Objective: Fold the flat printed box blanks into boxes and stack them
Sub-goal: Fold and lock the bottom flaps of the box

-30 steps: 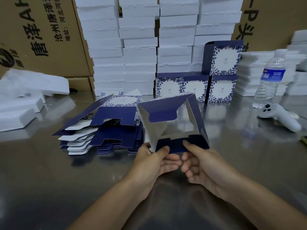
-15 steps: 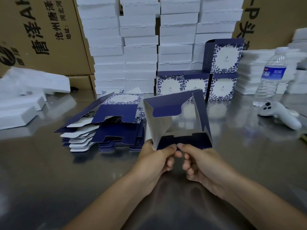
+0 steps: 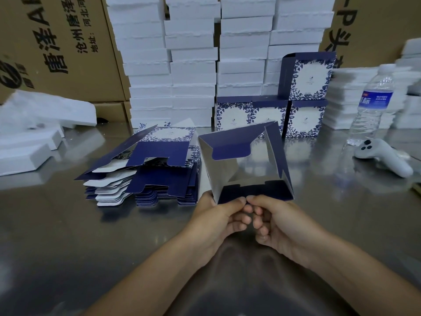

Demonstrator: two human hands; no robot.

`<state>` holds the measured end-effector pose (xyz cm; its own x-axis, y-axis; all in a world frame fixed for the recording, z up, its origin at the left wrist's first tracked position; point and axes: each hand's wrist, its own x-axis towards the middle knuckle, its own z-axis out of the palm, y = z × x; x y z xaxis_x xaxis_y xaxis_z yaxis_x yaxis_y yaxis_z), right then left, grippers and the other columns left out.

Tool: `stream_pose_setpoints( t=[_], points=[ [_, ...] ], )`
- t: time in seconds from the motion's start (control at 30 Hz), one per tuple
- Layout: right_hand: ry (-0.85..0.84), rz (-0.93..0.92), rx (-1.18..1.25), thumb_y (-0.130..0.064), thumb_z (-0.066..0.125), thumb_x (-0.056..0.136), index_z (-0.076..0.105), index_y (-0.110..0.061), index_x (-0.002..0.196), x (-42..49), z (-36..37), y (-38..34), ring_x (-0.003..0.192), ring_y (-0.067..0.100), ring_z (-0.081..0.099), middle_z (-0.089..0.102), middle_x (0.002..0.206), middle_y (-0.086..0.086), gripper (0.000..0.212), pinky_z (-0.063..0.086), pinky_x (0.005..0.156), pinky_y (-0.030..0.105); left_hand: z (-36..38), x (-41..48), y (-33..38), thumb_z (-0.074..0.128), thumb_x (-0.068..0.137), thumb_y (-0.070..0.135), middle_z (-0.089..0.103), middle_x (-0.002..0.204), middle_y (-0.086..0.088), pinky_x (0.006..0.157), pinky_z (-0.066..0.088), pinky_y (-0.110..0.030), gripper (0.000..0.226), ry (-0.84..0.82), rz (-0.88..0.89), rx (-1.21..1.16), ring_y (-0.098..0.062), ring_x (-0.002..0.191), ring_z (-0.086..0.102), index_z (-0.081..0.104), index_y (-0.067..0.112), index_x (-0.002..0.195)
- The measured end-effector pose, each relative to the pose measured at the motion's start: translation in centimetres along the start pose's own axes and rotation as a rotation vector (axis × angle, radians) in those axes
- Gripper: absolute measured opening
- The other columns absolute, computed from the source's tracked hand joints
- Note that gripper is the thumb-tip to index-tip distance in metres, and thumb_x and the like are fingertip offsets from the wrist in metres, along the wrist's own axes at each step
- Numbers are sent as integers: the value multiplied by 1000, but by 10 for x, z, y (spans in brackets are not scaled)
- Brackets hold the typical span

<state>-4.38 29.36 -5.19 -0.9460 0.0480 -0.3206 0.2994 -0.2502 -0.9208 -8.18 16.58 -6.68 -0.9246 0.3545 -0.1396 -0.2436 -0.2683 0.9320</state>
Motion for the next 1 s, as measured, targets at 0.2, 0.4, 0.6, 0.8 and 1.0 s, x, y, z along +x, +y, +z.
stream_pose_setpoints(
  t=[0.2, 0.4, 0.6, 0.8, 1.0],
  points=[
    [45, 4, 18, -33, 57, 91, 53, -12, 56, 2, 3, 2, 35, 10, 42, 52, 47, 5, 42, 38, 37, 20, -4, 1, 6, 58, 91, 1, 65, 64, -8, 49, 49, -19, 39, 29, 37, 41, -11, 50, 59, 43, -12, 125],
    [103, 8, 60, -26, 56, 94, 44, -10, 62, 5, -1, -2, 32, 9, 35, 44, 42, 2, 37, 32, 33, 19, -8, 3, 10, 56, 93, 4, 66, 58, -7, 46, 50, -21, 43, 60, 50, 98, -13, 48, 61, 35, 0, 131],
    [84, 30, 44, -29, 56, 93, 44, -12, 58, 5, -7, -5, 33, 10, 33, 42, 42, 2, 41, 31, 33, 19, -12, 7, 12, 32, 104, 10, 58, 44, -7, 35, 41, -19, 27, 61, 42, 194, -16, 34, 53, 34, -2, 127],
    [134, 19, 23, -32, 61, 90, 46, -13, 58, 6, -14, -10, 32, 9, 33, 42, 42, 1, 40, 30, 32, 18, -16, 5, 15, 33, 104, 11, 57, 44, -6, 36, 40, -20, 32, 83, 60, 258, -15, 34, 51, 32, -2, 133],
    [185, -86, -180, -38, 55, 93, 49, -11, 65, 5, -16, -9, 35, 11, 41, 49, 44, 1, 39, 36, 38, 22, -24, 4, 13, 41, 101, 31, 55, 41, 3, 46, 37, -16, 35, 209, 297, 741, -4, 36, 48, 38, 14, 132]
  ],
)
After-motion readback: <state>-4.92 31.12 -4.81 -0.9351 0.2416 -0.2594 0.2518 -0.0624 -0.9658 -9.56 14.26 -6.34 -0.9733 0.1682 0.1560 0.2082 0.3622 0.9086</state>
